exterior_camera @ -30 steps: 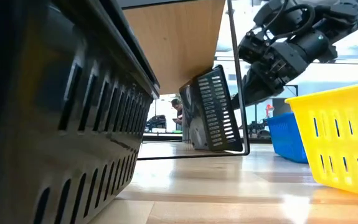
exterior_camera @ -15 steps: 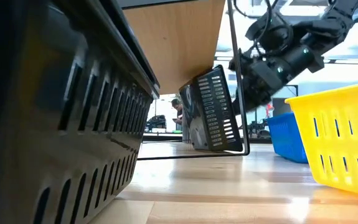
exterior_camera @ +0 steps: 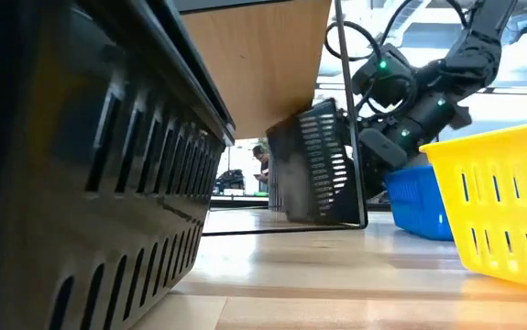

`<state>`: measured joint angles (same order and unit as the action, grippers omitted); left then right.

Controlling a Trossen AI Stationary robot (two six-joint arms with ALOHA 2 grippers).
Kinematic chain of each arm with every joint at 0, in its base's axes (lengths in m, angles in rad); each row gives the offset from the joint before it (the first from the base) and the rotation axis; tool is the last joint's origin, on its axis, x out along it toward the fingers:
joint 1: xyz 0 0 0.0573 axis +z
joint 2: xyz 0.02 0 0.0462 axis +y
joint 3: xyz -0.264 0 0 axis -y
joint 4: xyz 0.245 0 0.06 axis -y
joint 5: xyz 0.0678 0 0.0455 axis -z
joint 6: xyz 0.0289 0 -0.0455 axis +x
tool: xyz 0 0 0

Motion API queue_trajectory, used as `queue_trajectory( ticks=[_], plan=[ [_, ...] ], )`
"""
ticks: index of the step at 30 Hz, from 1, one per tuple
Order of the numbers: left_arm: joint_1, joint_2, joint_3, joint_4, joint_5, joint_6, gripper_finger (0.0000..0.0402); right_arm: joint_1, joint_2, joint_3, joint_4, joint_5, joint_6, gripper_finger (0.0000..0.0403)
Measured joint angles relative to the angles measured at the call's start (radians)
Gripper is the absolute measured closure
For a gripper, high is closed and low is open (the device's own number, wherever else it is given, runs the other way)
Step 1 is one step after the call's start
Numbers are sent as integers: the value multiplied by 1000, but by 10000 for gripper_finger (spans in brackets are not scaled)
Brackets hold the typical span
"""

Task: Stack baskets on shelf by color
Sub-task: Put the top black basket on the shelf

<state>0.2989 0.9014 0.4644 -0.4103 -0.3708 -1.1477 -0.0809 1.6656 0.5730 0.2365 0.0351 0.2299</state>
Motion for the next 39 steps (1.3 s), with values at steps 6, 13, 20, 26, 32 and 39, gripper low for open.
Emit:
queue_trajectory(
  ticks=[6, 13, 20, 26, 32, 39],
  plan=[
    [0, 0, 0, 1, -21, 0, 248, -6, -134, -5, -247, 111, 10, 402],
    [0, 0, 0, 2, -20, 0, 248, -9, -315, -7, -516, 264, 27, 402],
    [0, 0, 0, 5, -21, 0, 248, -11, -472, -7, -560, 280, 41, 399],
    [0, 0, 0, 10, -19, 0, 248, -69, -560, -5, -580, 352, 86, 400],
    [0, 0, 0, 10, -18, 12, 248, -231, -545, -6, -753, 484, 282, 401],
    [0, 0, 0, 10, -31, 14, 248, -429, -544, -6, -830, 554, 452, 401]
  ],
)
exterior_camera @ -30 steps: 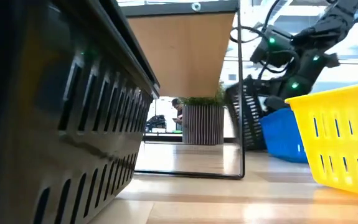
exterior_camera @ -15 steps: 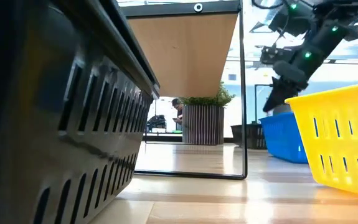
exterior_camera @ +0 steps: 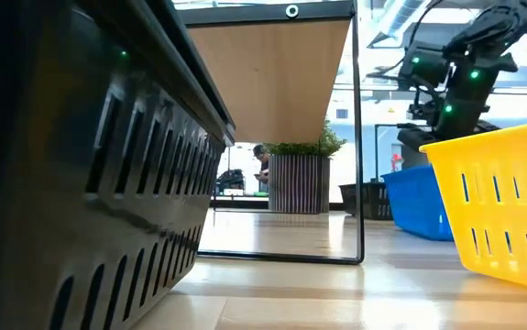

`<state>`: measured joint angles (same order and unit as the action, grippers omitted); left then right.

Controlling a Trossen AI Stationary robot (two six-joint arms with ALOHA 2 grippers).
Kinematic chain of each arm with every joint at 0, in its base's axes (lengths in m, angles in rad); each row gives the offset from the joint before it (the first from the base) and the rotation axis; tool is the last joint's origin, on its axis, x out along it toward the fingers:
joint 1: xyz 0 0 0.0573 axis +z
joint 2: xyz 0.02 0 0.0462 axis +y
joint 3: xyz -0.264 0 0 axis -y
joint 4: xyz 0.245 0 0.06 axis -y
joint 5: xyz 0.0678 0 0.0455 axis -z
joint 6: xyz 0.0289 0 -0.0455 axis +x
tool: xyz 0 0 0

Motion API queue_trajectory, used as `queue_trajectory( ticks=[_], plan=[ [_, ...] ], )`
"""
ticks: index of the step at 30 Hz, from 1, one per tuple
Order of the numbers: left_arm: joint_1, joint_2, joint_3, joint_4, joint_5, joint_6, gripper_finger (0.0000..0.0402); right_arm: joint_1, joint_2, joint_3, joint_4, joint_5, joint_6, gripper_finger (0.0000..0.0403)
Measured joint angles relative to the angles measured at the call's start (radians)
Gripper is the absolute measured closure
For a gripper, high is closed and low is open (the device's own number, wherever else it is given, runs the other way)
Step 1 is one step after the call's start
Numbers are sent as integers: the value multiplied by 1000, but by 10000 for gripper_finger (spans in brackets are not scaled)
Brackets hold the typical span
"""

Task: Stack baskets on shelf by color
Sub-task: Put the top black basket on the shelf

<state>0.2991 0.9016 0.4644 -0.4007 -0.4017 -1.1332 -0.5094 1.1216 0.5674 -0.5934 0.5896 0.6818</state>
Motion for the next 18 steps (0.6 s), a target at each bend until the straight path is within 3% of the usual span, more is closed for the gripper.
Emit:
queue_trajectory(
  ticks=[4, 10, 11, 14, 15, 18],
  plan=[
    [0, 0, 0, 0, -1, 0, 248, -111, 52, 0, 59, -38, 26, 401],
    [0, 0, 0, 0, 1, 14, 248, -155, 204, 1, 288, -345, -134, 402],
    [0, 0, 0, 0, 1, 14, 248, -155, 234, 0, 326, -461, -170, 402],
    [0, 0, 0, 0, 1, 14, 248, -124, 272, -1, 539, -1012, -320, 402],
    [0, 0, 0, 0, 1, 15, 248, -98, 268, 6, 589, -1095, -315, 402],
    [0, 0, 0, 0, 1, 19, 248, -45, 203, 12, 581, -1009, -287, 402]
  ],
)
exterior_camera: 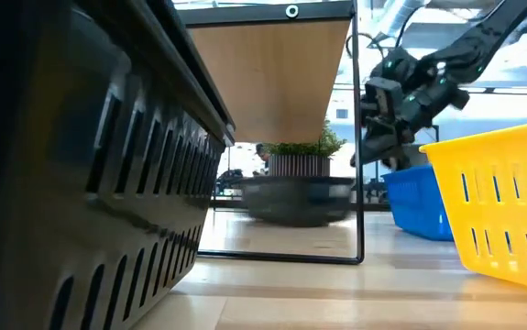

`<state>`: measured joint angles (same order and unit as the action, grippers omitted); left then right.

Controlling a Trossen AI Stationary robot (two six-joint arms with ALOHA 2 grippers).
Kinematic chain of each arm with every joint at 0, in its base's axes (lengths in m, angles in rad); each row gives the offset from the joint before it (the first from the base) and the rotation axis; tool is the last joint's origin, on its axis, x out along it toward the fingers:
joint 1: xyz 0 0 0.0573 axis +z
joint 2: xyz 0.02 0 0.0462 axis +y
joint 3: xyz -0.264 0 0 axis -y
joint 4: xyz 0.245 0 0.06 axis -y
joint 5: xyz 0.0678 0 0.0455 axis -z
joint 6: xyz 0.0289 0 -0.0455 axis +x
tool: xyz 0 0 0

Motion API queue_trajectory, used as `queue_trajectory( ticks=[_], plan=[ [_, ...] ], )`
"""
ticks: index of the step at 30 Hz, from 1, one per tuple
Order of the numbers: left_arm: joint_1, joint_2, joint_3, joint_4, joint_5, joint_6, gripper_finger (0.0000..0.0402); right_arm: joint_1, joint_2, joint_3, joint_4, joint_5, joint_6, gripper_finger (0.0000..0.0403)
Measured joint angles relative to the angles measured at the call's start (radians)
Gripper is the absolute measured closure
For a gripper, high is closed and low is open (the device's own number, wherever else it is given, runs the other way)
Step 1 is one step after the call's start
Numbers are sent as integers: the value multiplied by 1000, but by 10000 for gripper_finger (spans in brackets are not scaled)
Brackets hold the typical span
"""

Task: Stack baskets on shelf by color
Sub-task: Put the top black basket on the shelf

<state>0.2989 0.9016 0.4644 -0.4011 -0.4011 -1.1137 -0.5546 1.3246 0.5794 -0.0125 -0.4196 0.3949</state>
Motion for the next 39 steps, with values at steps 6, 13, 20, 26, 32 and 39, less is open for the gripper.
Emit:
queue_trajectory(
  ticks=[6, 13, 20, 26, 32, 39],
  plan=[
    [0, 0, 0, 0, 28, -2, 248, 20, -149, 0, -118, 217, 28, 402],
    [0, -11, 0, -4, 267, 136, 248, 13, -242, -1, -273, 244, 26, 400],
    [-28, -21, 0, -90, 713, 161, 248, 50, -244, -1, -331, 242, 49, 398],
    [-167, -35, -1, -138, 782, 57, 248, 77, -244, -1, -331, 260, 51, 398],
    [-293, -93, -1, -133, 650, -135, 248, 77, -244, -1, -331, 265, 52, 397],
    [-466, -126, -1, -177, 413, -353, 248, 77, -244, -1, -332, 265, 52, 397]
  ],
)
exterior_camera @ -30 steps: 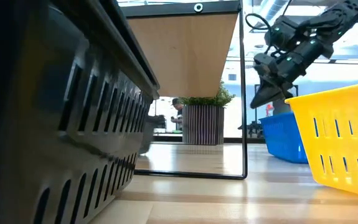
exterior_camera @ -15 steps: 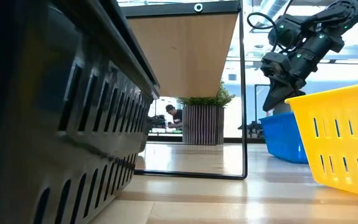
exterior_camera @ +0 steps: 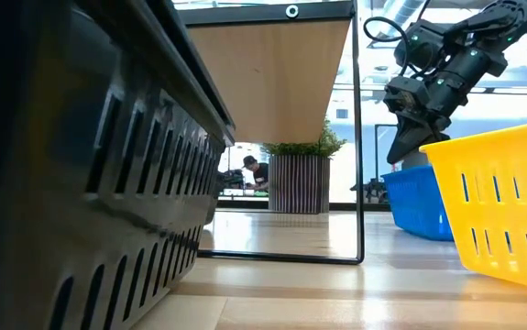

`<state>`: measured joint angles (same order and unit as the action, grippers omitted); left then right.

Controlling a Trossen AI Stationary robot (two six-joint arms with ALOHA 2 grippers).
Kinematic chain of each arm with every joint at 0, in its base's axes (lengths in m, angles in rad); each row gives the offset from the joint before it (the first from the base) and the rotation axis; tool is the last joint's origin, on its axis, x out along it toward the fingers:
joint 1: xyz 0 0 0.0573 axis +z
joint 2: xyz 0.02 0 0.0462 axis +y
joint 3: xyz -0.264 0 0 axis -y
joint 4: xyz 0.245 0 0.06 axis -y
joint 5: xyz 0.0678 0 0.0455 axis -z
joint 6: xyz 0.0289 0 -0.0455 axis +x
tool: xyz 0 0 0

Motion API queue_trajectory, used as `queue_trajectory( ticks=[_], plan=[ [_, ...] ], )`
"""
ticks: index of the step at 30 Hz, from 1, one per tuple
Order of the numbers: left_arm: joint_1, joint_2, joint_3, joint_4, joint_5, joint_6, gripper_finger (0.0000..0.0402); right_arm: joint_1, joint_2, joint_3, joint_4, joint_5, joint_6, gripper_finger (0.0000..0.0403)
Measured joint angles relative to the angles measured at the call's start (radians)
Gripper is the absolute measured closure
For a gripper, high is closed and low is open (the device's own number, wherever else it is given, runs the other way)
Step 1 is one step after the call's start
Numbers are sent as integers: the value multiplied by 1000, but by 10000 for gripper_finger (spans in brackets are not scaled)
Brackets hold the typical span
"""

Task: Stack baskets on shelf by color
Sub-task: Put the top black basket on the shelf

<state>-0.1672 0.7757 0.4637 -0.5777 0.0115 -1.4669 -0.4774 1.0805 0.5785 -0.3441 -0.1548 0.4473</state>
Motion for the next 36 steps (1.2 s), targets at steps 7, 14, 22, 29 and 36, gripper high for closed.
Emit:
queue_trajectory(
  ticks=[7, 14, 22, 29, 36],
  plan=[
    [-132, 85, 0, -2, -110, -126, 248, 0, 0, 0, -1, 0, 14, 396],
    [-196, 166, 1, 66, -160, -193, 248, 0, 0, 0, -1, 0, 17, 396],
    [-216, 294, 2, 140, -171, -252, 248, 0, 0, 0, -1, 0, 23, 396],
    [-216, 378, 2, 188, -151, -275, 260, 0, 0, 0, -1, 0, 23, 396],
    [-216, 367, 2, 254, -155, -272, 303, 0, 0, 0, -1, 1, 18, 396]
  ],
)
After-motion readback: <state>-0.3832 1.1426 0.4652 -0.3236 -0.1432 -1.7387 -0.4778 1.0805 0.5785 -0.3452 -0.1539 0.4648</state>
